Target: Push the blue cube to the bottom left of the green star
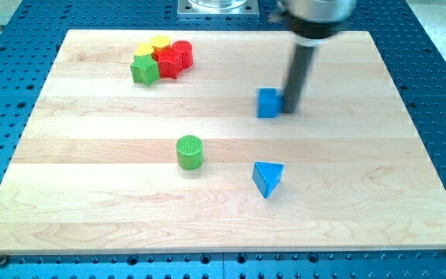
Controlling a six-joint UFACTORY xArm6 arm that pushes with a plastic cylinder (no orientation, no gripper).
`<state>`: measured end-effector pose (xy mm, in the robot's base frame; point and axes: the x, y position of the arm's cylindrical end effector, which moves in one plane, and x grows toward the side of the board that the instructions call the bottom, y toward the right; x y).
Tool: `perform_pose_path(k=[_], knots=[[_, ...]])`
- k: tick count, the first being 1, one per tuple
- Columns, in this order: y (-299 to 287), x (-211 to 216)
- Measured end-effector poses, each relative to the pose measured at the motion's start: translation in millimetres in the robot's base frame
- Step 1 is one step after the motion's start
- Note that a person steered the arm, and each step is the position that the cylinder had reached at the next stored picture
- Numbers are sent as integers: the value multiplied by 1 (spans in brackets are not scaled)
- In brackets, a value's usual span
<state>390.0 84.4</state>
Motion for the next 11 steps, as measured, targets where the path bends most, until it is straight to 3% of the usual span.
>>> perform_pose_path(k=[1, 2, 4, 5, 6, 8, 9, 10, 11], knots=[[-25, -11], [-162, -8], [-151, 65], [-177, 16], [-249, 2], [-308, 53], [-281, -11], [-296, -52], [-354, -35]])
